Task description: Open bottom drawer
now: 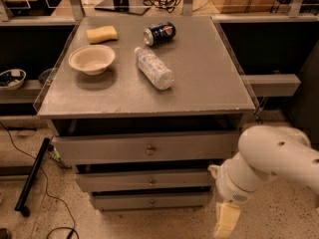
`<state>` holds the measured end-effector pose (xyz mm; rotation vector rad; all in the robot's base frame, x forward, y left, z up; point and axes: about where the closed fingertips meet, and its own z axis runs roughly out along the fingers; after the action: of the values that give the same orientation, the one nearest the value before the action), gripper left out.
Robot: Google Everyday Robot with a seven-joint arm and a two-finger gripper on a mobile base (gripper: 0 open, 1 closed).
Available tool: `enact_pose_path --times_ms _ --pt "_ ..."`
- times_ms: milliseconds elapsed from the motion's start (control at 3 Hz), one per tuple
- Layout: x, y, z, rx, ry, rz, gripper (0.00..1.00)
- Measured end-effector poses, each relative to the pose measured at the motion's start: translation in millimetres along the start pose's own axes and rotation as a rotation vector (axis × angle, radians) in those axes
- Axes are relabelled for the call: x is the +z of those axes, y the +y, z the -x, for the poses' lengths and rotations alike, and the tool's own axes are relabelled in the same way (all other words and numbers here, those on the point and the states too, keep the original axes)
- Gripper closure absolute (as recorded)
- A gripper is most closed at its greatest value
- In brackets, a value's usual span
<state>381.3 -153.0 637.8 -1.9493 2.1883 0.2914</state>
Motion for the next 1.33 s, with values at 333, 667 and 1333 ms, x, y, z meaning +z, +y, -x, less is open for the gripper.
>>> enact_pose_path --times_ms 333,667,1333 --pt "29 10 -2 -0.006 -0.021 0.036 0.0" --pt "64 20 -11 0.015 -0.021 0.092 0.0" --pt "81 26 -12 0.015 -0.011 0.088 0.0"
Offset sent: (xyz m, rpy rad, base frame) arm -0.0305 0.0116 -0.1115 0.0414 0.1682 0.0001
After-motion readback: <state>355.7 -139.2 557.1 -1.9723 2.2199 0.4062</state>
